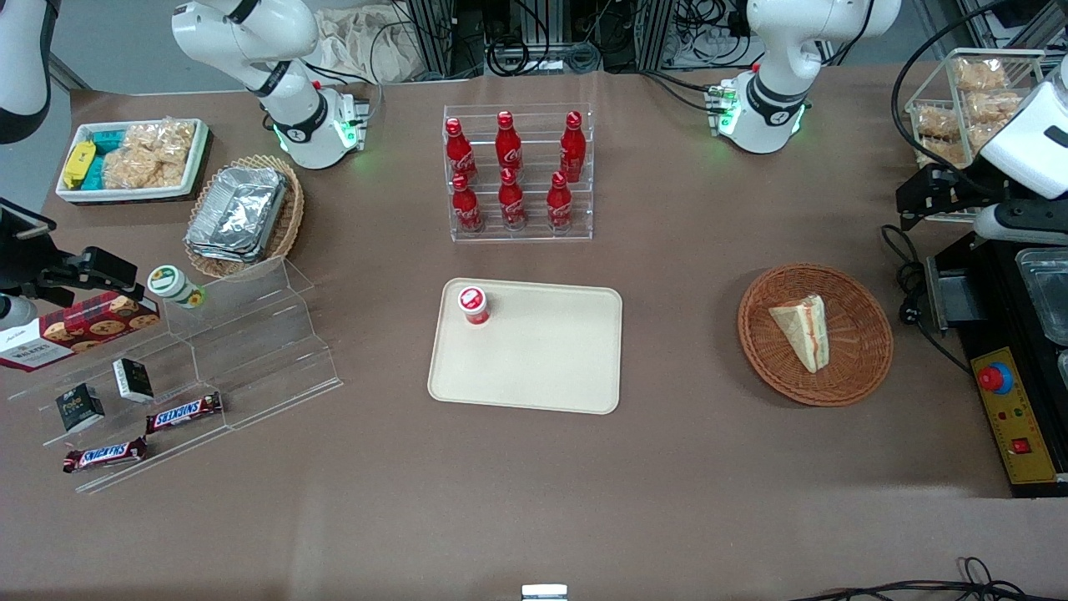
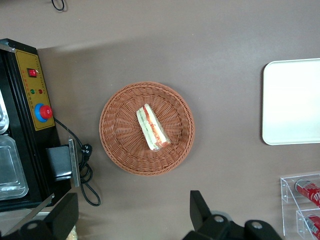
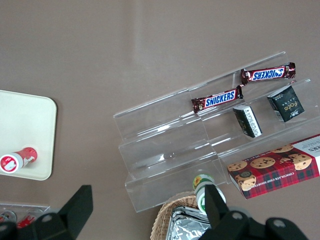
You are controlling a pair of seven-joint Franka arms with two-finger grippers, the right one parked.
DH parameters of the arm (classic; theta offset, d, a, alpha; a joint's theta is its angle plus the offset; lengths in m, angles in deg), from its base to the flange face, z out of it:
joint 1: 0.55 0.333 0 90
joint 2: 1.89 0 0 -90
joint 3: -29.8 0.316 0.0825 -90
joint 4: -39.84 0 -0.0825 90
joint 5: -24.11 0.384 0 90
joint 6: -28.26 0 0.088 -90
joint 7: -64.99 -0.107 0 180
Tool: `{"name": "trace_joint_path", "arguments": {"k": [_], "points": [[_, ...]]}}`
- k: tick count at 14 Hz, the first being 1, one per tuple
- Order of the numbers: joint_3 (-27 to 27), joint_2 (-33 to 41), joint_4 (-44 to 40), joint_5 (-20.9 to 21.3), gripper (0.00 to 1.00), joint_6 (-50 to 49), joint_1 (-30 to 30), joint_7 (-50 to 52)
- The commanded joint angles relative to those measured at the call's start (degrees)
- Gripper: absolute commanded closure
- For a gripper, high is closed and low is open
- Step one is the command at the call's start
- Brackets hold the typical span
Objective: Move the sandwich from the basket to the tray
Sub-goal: 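Move the left gripper down over the sandwich in the wicker basket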
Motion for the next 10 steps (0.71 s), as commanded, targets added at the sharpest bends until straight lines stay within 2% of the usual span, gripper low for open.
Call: {"name": "trace_joint_path", "arguments": {"k": [1,8,10], "points": [[0.1,0.6,0.3,0.1,0.00,-0.8,0.0,-3.0],[0.1,-2.5,1.1,0.2,0.00,-0.9,1.3,-2.5],[0.1,-4.0,5.2,-1.0,0.00,0.4,1.7,-0.7]]}}
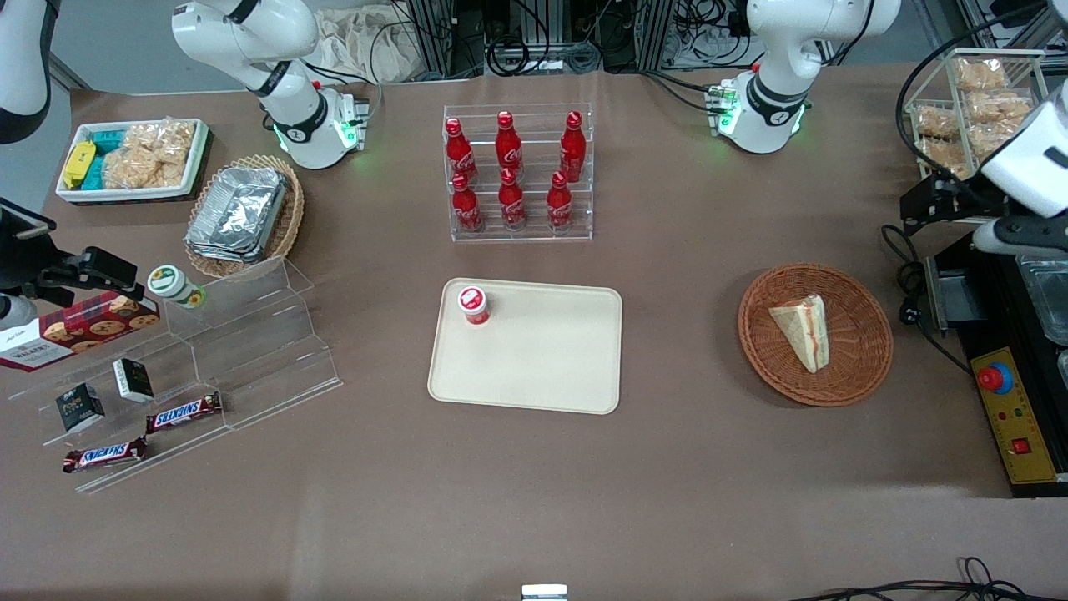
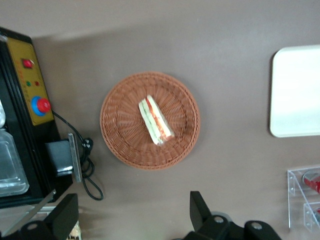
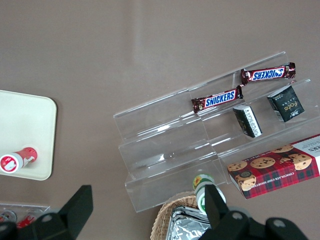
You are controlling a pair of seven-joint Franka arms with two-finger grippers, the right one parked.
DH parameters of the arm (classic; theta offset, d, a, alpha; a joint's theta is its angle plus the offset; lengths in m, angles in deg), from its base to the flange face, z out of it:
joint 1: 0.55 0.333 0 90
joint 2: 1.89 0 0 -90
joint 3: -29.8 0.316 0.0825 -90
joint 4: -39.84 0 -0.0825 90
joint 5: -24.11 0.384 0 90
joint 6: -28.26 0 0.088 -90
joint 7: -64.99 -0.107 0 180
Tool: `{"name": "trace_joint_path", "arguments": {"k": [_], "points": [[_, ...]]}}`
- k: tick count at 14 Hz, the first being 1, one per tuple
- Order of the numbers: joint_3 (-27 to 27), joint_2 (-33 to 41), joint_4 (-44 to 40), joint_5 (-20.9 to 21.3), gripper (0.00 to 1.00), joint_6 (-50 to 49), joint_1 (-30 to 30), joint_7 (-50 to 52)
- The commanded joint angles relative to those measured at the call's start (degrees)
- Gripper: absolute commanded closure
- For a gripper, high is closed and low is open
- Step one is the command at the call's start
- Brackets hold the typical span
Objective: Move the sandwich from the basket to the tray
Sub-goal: 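Move the left gripper down over the sandwich in the wicker basket, then close the left gripper on the sandwich wedge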
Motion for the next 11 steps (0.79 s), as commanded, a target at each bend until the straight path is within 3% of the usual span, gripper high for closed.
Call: {"name": "trace_joint_path", "arguments": {"k": [1,6,11], "points": [[-0.2,-2.4,4.9,-1.4,0.00,3.5,1.1,4.7],[-0.2,-6.3,16.4,-4.9,0.00,17.4,2.3,18.9],[-0.2,-8.1,30.7,-5.0,0.00,37.0,4.4,20.4]]}}
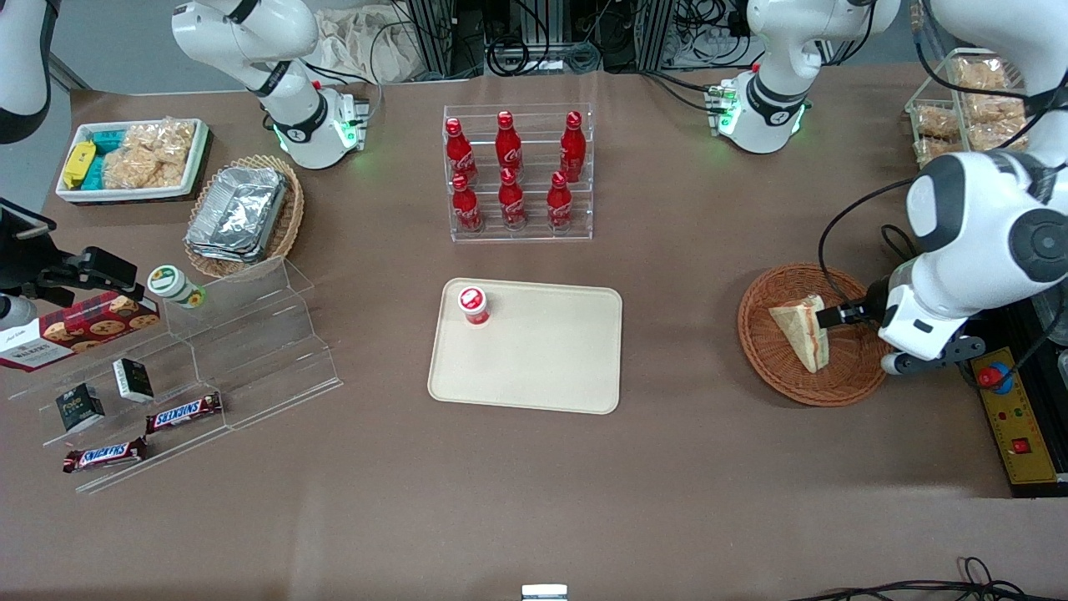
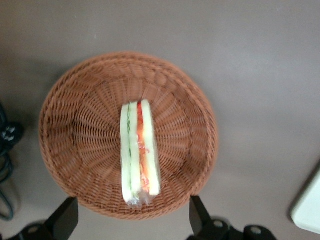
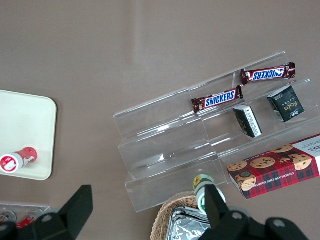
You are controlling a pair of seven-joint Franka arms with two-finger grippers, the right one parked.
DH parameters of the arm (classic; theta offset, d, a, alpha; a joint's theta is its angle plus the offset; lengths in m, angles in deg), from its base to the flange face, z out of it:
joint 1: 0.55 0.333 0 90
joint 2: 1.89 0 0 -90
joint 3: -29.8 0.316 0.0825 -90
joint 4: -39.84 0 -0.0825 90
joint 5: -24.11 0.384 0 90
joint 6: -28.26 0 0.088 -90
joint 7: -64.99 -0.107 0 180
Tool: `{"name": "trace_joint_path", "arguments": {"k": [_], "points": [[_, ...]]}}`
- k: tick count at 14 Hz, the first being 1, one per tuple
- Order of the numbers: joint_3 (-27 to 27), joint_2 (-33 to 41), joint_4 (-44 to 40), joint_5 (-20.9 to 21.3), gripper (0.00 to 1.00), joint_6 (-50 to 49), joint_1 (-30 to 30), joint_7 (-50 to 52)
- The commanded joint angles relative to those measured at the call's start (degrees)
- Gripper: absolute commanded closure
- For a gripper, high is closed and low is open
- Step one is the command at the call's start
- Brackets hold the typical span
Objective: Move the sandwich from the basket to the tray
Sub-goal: 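Close the left gripper on the sandwich wedge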
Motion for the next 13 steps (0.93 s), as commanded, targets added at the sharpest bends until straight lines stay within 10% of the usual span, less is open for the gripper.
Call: {"name": "trace_joint_path", "arguments": {"k": [1,11,13], "points": [[-0.4,-1.0,4.8,-0.7,0.00,5.9,0.9,1.6],[-0.5,-5.6,12.1,-2.9,0.01,20.7,1.7,2.1],[-0.5,-5.9,12.1,-3.0,0.26,20.7,1.7,2.0]]}}
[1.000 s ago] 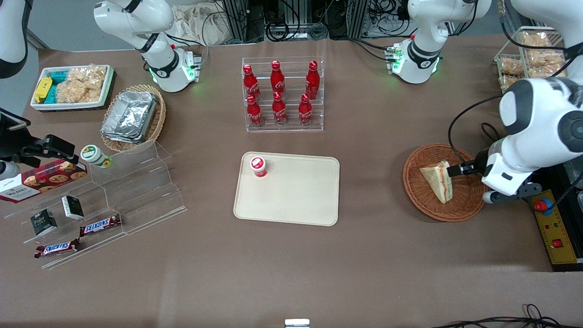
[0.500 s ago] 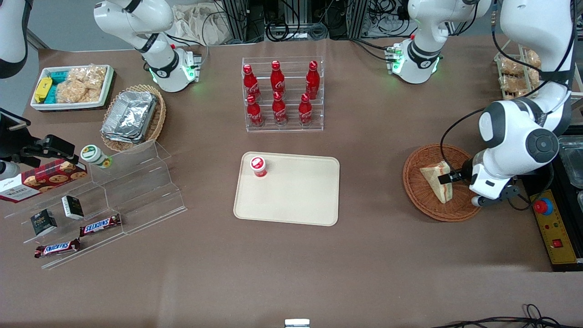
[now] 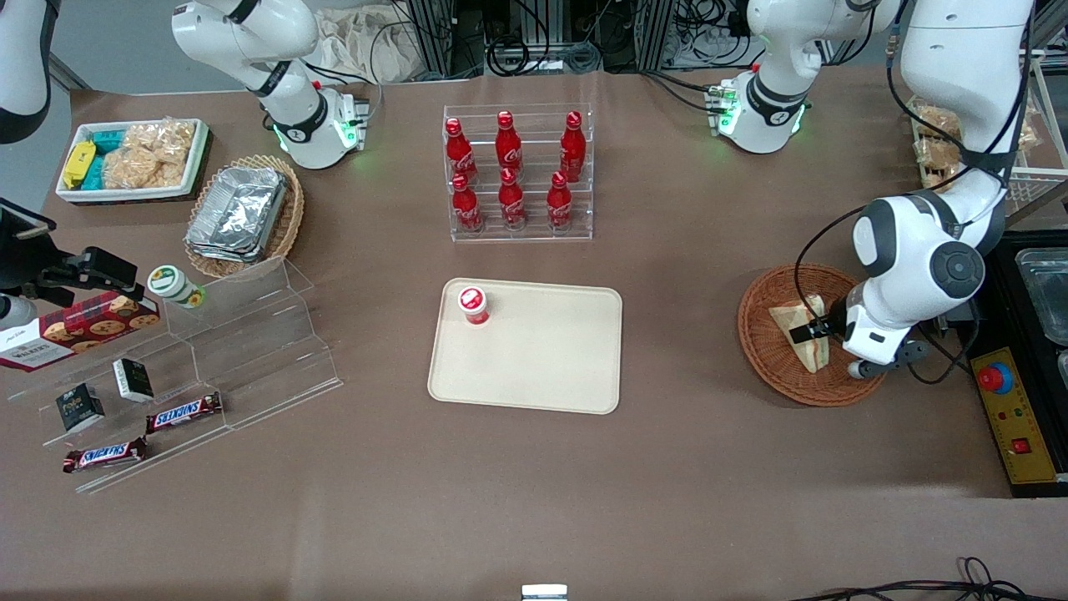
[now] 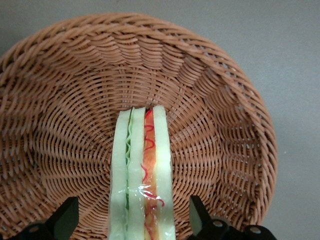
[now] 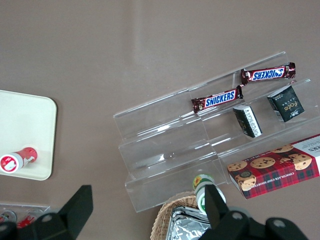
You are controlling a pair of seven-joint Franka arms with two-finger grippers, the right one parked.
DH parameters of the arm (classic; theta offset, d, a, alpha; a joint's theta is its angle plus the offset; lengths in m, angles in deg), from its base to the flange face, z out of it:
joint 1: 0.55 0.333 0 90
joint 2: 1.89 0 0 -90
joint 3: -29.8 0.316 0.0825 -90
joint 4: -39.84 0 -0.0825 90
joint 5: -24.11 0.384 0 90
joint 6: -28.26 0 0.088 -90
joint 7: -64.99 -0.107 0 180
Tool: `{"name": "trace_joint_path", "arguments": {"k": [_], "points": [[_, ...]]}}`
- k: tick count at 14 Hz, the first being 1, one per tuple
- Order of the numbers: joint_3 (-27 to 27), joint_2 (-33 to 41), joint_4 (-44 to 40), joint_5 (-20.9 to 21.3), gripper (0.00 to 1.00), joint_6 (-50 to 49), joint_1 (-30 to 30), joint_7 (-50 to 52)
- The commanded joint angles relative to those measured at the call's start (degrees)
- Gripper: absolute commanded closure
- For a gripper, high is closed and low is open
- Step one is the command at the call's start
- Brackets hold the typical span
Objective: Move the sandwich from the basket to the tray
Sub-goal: 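Close the left gripper on the sandwich wedge, then lift the sandwich up out of the basket with the left gripper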
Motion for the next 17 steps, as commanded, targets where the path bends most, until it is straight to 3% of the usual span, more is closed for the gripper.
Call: {"name": "trace_joint_path", "arguments": {"k": [1,3,4,8,9,13,17], "points": [[-0.5,0.6,1.0,-0.3,0.39,1.3,0.4,0.6],[-0.6,0.7,0.9,-0.3,0.71,1.2,0.3,0.6],[-0.6,0.6,0.8,-0.2,0.78,1.2,0.2,0.3],[-0.7,2.3,-2.3,0.6,0.80,-2.1,0.2,-1.2],[-0.7,2.9,-4.5,0.6,0.87,-5.6,0.2,-2.2],[-1.2,3.2,-21.5,1.0,1.00,-27.0,-0.6,-3.5],[-3.5,1.6,-40.7,1.0,1.00,-45.8,-1.4,-4.5]]}}
